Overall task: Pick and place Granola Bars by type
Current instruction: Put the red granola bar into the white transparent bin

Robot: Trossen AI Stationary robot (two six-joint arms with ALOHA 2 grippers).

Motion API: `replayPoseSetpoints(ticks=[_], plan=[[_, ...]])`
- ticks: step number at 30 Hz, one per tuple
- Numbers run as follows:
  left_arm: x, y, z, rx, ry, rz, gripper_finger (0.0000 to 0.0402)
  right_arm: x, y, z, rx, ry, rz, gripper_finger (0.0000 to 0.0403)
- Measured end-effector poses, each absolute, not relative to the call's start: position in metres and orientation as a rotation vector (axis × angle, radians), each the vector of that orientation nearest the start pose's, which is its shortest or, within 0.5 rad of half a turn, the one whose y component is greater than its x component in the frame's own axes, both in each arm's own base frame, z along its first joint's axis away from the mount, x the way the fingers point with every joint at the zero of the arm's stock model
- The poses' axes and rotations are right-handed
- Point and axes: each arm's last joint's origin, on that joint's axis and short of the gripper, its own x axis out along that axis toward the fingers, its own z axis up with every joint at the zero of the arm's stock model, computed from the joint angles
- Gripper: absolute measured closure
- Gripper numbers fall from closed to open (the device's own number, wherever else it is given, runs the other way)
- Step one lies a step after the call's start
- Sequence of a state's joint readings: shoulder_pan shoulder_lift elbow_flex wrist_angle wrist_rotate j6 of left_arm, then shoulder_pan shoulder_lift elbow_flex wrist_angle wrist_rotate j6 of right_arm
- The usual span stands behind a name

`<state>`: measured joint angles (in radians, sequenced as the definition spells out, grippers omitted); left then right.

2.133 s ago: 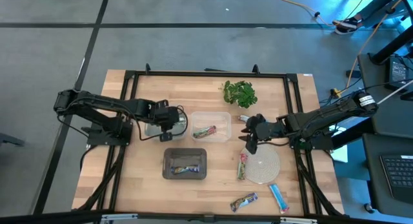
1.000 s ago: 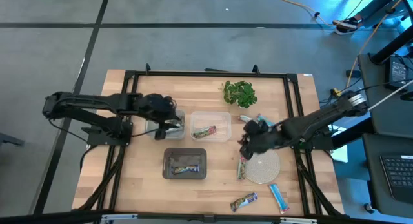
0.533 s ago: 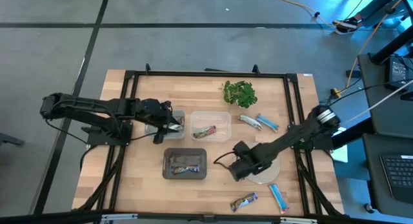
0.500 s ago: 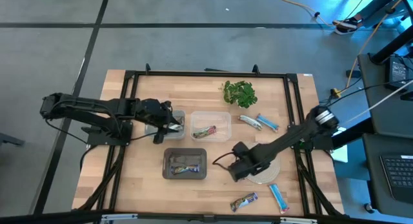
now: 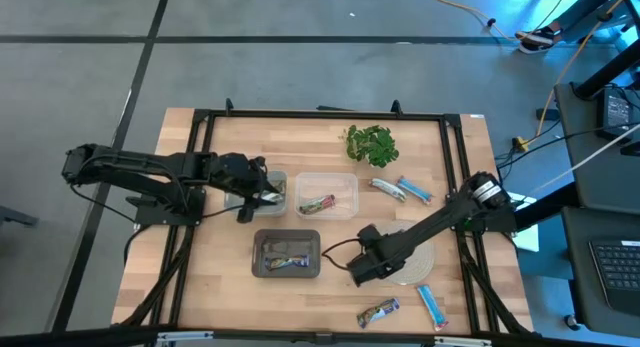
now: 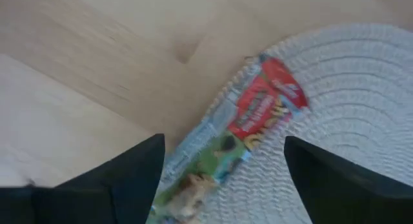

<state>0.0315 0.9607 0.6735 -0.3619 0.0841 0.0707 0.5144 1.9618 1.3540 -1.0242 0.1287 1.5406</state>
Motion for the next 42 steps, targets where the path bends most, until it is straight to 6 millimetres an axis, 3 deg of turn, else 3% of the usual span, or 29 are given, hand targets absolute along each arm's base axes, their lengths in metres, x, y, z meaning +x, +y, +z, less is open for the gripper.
replayPoseSetpoints(ticks=[10, 28, 33, 38, 42], plan=[[0.195, 0.004, 0.246, -0.002, 0.698, -0.064, 0.0253, 0.311, 0.171, 0.141, 0.68, 1.378, -0.895, 0.0096], [0.194, 0.004, 0.246, -0.002, 0.701, -0.063, 0.025, 0.313, 0.168, 0.143, 0.585, 1.436, -0.787, 0.0283], [0.194, 0.004, 0.245, -0.026, 0.705, -0.055, 0.025, 0.324, 0.168, 0.156, 0.552, 1.439, -0.69, 0.0305], [0.194, 0.004, 0.245, -0.038, 0.713, -0.05, 0.0253, 0.344, 0.167, 0.181, 0.472, 1.394, -0.537, 0.0309], [0.194, 0.004, 0.245, -0.039, 0.714, -0.05, 0.025, 0.357, 0.156, 0.205, 0.33, 1.347, -0.489, 0.0309]])
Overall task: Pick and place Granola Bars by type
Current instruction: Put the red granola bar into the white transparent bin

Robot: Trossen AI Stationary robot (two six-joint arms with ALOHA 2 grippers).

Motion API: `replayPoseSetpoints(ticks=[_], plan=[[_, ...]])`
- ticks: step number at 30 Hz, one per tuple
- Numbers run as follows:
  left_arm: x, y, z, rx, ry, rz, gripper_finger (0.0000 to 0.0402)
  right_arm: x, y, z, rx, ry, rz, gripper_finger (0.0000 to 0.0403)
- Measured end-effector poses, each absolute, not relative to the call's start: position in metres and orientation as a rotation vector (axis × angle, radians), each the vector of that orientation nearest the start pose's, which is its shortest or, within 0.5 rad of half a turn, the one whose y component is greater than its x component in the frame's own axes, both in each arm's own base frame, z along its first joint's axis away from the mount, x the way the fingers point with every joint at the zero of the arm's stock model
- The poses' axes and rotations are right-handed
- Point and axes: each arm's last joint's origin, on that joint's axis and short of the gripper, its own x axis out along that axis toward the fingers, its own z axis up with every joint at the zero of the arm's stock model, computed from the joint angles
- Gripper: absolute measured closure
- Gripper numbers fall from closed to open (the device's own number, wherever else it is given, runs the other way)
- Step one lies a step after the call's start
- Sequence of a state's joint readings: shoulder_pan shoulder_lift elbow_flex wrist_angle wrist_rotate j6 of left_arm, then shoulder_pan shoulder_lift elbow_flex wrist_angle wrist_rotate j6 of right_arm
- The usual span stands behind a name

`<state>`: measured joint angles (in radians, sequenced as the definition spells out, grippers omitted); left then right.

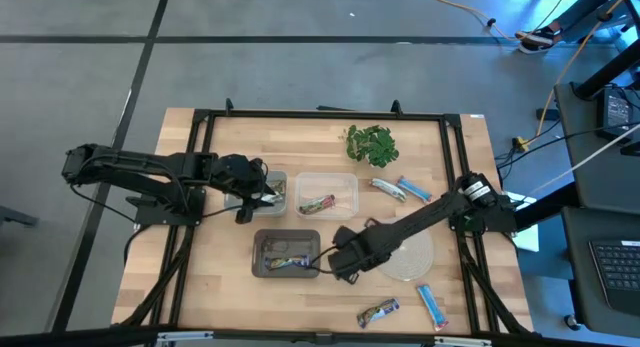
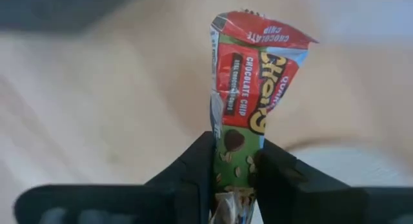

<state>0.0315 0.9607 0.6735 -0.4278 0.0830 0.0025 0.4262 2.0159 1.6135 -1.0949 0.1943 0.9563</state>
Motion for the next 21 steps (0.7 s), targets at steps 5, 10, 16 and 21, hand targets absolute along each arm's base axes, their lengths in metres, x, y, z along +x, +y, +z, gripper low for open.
replayPoseSetpoints(ticks=[5, 10, 16, 21], plan=[[0.194, 0.004, 0.245, -0.038, 0.713, -0.05, 0.0251, 0.371, 0.122, 0.229, 0.032, 1.31, -0.485, 0.0309], [0.194, 0.004, 0.245, -0.038, 0.712, -0.05, 0.0253, 0.391, 0.079, 0.231, -0.113, 1.297, -0.388, 0.0309], [0.194, 0.004, 0.245, -0.041, 0.708, -0.049, 0.0249, 0.405, 0.033, 0.215, -0.209, 1.259, -0.326, 0.0309], [0.194, 0.004, 0.245, -0.055, 0.709, -0.044, 0.0253, 0.41, 0.022, 0.208, -0.263, 1.243, -0.194, 0.0309]])
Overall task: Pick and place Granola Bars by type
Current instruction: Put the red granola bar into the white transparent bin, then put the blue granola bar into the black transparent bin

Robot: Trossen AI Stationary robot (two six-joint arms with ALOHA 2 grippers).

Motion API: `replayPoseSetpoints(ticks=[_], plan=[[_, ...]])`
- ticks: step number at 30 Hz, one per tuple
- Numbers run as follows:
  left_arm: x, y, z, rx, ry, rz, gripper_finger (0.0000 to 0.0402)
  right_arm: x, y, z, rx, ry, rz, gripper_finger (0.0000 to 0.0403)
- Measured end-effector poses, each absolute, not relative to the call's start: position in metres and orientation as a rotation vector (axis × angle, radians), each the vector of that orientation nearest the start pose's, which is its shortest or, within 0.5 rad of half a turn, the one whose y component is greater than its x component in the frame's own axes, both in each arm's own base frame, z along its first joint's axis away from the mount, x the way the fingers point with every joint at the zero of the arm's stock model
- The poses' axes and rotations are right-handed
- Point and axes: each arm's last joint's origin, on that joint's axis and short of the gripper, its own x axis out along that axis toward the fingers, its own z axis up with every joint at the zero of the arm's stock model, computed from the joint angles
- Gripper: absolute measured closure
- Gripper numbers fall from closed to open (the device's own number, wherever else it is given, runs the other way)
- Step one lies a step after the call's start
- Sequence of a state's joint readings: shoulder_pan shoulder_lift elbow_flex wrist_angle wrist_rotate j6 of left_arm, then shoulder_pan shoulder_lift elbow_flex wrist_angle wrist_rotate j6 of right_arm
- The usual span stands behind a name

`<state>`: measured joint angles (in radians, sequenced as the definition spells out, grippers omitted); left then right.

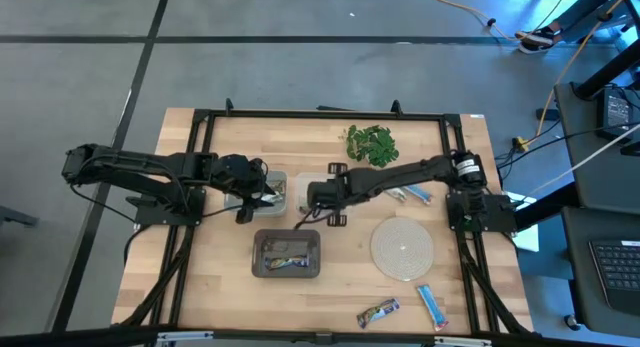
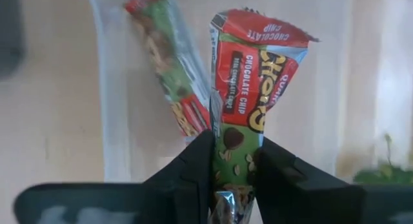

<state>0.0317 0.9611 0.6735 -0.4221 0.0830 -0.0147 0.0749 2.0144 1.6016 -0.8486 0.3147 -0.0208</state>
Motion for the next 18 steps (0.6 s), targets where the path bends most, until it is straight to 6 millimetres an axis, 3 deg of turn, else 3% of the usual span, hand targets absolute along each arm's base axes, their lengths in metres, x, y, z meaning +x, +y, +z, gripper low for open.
replayPoseSetpoints(ticks=[9, 15, 18], plan=[[0.194, 0.004, 0.245, -0.054, 0.709, -0.045, 0.0249, 0.416, 0.016, 0.208, -0.127, 1.192, -0.093, 0.0302], [0.194, 0.004, 0.245, -0.053, 0.709, -0.043, 0.0253, 0.417, 0.016, 0.208, -0.137, 1.183, -0.104, 0.0248], [0.194, 0.004, 0.245, -0.053, 0.709, -0.043, 0.0252, 0.414, 0.019, 0.221, -0.154, 1.243, -0.105, 0.0222]])
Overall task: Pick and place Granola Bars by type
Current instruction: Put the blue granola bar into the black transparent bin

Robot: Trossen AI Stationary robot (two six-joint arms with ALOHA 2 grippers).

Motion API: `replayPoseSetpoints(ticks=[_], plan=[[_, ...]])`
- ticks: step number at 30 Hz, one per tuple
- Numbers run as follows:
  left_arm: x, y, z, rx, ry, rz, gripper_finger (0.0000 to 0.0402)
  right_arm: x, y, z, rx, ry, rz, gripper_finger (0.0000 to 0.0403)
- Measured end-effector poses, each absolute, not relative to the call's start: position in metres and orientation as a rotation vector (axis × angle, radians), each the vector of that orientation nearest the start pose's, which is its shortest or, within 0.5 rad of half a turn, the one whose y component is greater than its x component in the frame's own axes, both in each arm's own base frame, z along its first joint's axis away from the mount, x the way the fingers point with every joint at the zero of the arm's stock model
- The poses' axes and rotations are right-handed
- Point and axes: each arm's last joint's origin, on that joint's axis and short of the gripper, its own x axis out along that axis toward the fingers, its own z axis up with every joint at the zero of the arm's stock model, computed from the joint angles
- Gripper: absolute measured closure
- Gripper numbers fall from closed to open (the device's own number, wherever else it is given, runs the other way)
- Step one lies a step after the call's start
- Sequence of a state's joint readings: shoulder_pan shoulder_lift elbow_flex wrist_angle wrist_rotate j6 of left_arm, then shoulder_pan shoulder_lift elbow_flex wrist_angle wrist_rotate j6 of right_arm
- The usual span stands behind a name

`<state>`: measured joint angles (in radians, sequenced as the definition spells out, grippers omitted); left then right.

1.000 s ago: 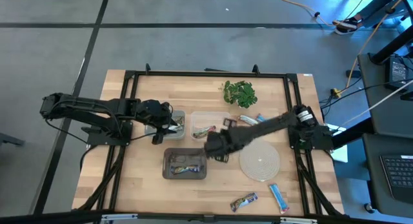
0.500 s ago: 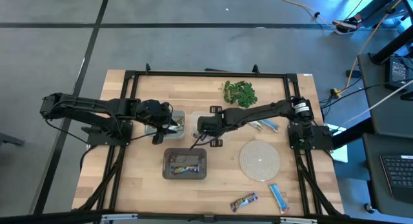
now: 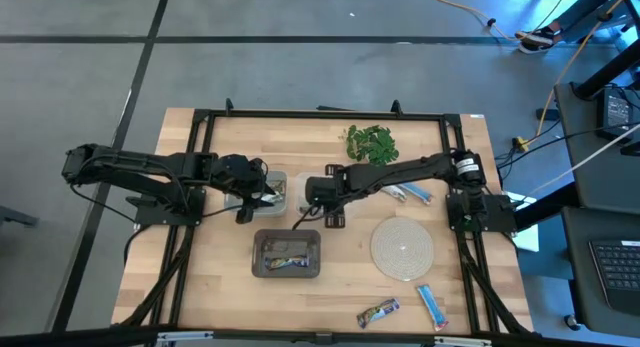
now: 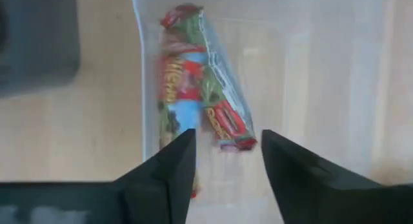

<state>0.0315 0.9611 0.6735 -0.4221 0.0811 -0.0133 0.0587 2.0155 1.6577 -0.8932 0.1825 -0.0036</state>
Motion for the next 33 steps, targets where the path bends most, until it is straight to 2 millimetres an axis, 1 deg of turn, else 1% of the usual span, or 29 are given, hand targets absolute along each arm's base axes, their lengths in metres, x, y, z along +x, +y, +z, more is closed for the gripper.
replayPoseSetpoints(ticks=[2, 4, 6, 8, 10, 13, 16, 20, 23, 25, 27, 33], plan=[[0.194, 0.004, 0.245, -0.052, 0.709, -0.043, 0.025, 0.414, 0.03, 0.24, -0.173, 1.215, -0.093, 0.021], [0.194, 0.004, 0.245, -0.053, 0.709, -0.042, 0.0249, 0.409, 0.049, 0.264, -0.194, 1.185, -0.051, 0.0203], [0.194, 0.004, 0.245, -0.052, 0.708, -0.042, 0.025, 0.401, 0.07, 0.282, -0.199, 1.171, 0.004, 0.0201], [0.194, 0.004, 0.245, -0.052, 0.709, -0.042, 0.0252, 0.392, 0.09, 0.292, -0.176, 1.181, 0.027, 0.0202], [0.194, 0.004, 0.245, -0.052, 0.709, -0.042, 0.0253, 0.383, 0.112, 0.295, -0.165, 1.198, 0.038, 0.0204], [0.194, 0.004, 0.245, -0.052, 0.709, -0.042, 0.0252, 0.363, 0.146, 0.288, -0.212, 1.268, 0.084, 0.0205], [0.194, 0.004, 0.245, -0.052, 0.709, -0.042, 0.025, 0.342, 0.176, 0.273, -0.234, 1.347, 0.104, 0.0205], [0.194, 0.004, 0.245, -0.052, 0.709, -0.042, 0.025, 0.32, 0.204, 0.253, -0.207, 1.392, 0.065, 0.0205], [0.194, 0.004, 0.245, -0.052, 0.709, -0.041, 0.0253, 0.309, 0.225, 0.24, -0.171, 1.384, 0.117, 0.0205], [0.194, 0.004, 0.245, -0.052, 0.708, -0.041, 0.0253, 0.302, 0.237, 0.235, -0.169, 1.376, 0.176, 0.0206], [0.194, 0.004, 0.245, -0.051, 0.709, -0.041, 0.0252, 0.3, 0.246, 0.228, -0.156, 1.339, 0.218, 0.0206], [0.194, 0.004, 0.245, -0.052, 0.709, -0.041, 0.025, 0.295, 0.26, 0.206, -0.118, 1.258, 0.295, 0.0206]])
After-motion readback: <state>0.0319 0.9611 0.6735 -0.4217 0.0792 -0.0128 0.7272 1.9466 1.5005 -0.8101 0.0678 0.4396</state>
